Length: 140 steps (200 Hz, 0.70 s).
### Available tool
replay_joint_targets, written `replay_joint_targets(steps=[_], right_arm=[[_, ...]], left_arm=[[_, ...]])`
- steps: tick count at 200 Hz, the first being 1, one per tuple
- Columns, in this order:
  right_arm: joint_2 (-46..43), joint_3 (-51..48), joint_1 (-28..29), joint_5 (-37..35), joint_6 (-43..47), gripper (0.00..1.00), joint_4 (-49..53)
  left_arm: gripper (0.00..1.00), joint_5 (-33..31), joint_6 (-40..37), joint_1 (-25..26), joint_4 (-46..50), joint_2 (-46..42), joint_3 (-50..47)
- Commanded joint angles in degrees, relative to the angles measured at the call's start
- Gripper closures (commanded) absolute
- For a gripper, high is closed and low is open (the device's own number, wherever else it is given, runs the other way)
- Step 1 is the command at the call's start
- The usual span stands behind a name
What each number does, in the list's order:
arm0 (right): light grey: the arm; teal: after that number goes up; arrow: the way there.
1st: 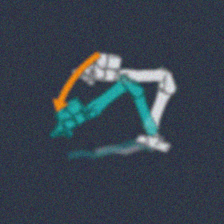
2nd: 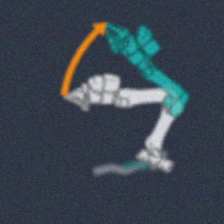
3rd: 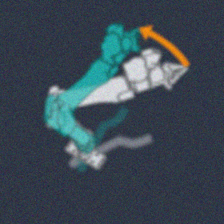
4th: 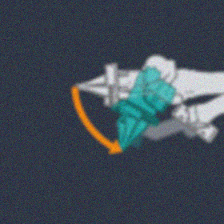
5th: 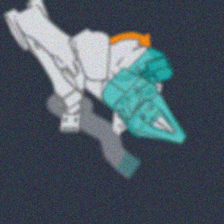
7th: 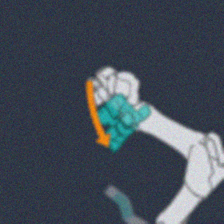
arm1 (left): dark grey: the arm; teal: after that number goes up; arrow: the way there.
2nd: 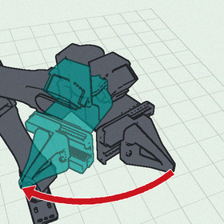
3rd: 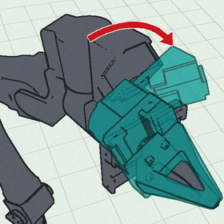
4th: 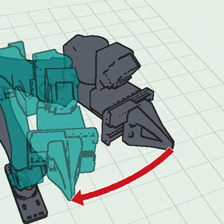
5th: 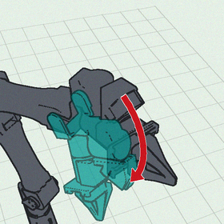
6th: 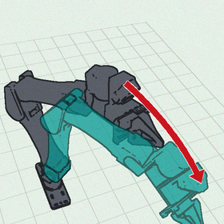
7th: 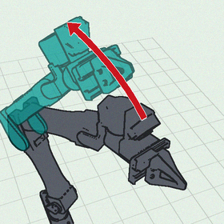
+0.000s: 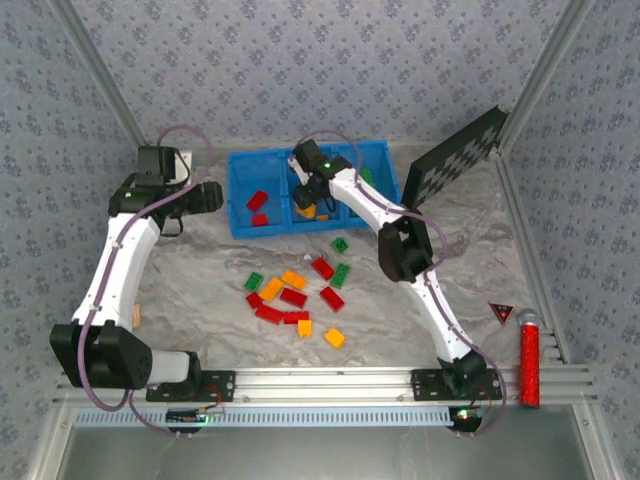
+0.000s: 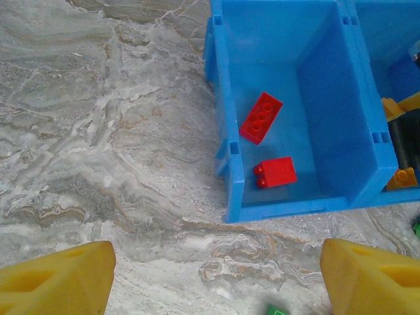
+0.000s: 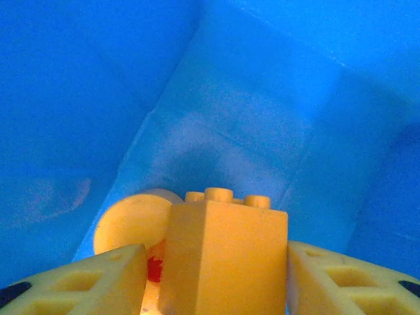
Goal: Sort the legos into containers by color
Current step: Place the lego in the container, then pick up the lego from the bottom-center of the table.
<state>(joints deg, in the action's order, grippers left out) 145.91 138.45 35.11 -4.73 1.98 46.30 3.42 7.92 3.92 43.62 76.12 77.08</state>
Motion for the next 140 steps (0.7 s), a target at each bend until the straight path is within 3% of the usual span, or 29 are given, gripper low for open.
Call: replay_joint_targets(steps=[1,38,59,96,120,140], right_arm=[[-0.9,3.9,-0.2,0.6,-0.4,0.41,3.7],[-8.1,2.8,0.2,1.4,-1.4,0.39,7.6],[-15.5,-3.1,1.3,1.5,-3.0,0.37,9.6],[-32.5,-25.9,5.7,1.4,-10.6,0.35,10.5],[-44.3,-43.7,11.5,-0.2,-16.3,0.31,10.1],[-52.5,-56.4,16.5,2.7,-21.2,0.28,8.1]], left_arm=[[0.18,0.3,-1.2,0.4,-0.5,0.4,0.3],[0.18,0.4,-1.2,0.4,-0.6,0.1,0.3],[0.18,0.6,-1.2,0.8,-0.7,-0.4,0.2],[0.18,0.4,-1.4,1.9,-0.6,-1.8,-0.2],[0.17,-0.2,-1.8,3.6,-0.6,-3.0,-0.9],[0.17,-0.5,-2.0,5.3,-0.5,-3.8,-1.1]])
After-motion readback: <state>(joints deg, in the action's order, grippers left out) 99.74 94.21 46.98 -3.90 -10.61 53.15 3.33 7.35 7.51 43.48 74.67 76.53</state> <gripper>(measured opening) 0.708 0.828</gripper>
